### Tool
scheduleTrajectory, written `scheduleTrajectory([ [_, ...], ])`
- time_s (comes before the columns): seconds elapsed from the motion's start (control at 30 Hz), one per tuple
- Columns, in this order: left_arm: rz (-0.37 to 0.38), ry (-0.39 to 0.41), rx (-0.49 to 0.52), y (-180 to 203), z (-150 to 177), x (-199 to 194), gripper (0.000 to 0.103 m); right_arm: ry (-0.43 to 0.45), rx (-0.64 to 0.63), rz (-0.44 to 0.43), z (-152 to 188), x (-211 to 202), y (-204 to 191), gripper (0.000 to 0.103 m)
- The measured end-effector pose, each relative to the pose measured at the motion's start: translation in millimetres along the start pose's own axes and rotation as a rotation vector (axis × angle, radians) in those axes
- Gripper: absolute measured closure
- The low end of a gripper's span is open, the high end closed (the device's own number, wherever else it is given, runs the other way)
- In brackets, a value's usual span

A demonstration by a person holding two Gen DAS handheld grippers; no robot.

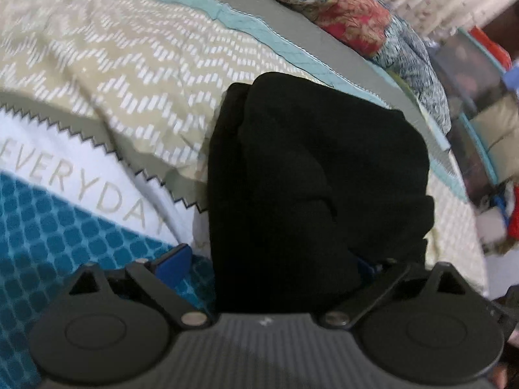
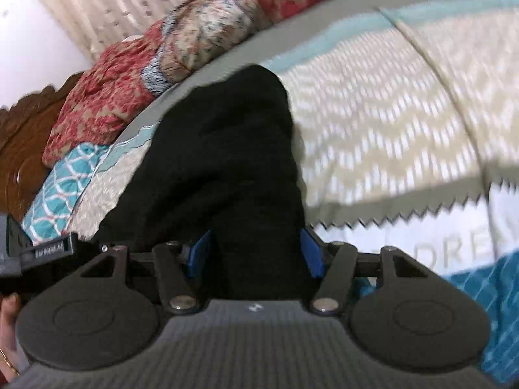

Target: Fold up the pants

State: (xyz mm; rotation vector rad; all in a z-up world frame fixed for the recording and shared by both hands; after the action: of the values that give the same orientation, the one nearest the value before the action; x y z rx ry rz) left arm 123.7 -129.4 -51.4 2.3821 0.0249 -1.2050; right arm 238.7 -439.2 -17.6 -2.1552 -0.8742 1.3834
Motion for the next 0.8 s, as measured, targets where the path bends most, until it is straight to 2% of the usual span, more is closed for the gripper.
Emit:
scheduleTrajectory([
  [0.13,-0.114,0.012,0.141,17,-4,15,0.0,-0.005,0.062,-0.037,0,-6,14,0.044],
  [0.2,-0.131,0.016,0.151,19,-4,17,0.0,0.004,0.038,-0.021,1,-8,7,0.044],
  [0.8,-0.13,0.03,0.159,21,2,11,0.0,0.052,0.064,-0.027,7,-11,16,0.042],
])
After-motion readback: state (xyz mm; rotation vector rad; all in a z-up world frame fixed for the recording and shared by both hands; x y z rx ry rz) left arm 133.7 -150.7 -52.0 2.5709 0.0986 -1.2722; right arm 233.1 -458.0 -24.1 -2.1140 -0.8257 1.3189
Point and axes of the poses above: each gripper's, at about its wrist camera, not at the fingertips, and x roughly the way its jaws point, y to its right, z to its underside, the point moved 3 cm from there along x, roughly the way its jaws point, and after that the axes turned 9 degrees about x, right-handed, at the moved point
